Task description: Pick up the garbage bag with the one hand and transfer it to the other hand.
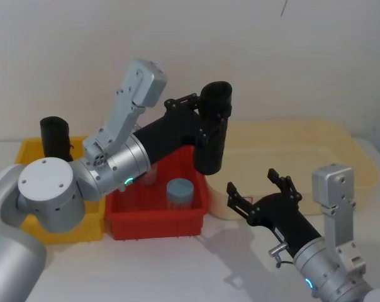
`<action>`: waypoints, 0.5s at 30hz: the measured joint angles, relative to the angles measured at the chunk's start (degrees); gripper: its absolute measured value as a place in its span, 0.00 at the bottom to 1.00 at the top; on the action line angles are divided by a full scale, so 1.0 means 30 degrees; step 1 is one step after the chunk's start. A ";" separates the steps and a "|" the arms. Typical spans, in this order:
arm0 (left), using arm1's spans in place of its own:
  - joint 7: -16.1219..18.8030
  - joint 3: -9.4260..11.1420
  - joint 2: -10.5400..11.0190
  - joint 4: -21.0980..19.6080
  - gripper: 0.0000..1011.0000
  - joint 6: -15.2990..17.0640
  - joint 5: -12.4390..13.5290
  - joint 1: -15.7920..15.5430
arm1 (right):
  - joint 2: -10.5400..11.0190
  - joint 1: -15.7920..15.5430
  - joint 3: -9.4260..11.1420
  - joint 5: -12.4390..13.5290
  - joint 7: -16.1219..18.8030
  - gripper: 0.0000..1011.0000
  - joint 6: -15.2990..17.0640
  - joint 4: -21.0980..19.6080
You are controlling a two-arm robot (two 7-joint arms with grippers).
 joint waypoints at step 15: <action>-0.0053 0.0048 -0.0063 0.0109 0.38 -0.0080 -0.0109 -0.0016 | -0.0730 0.0376 -0.0724 -0.0728 0.0056 0.99 -0.0840 -0.0284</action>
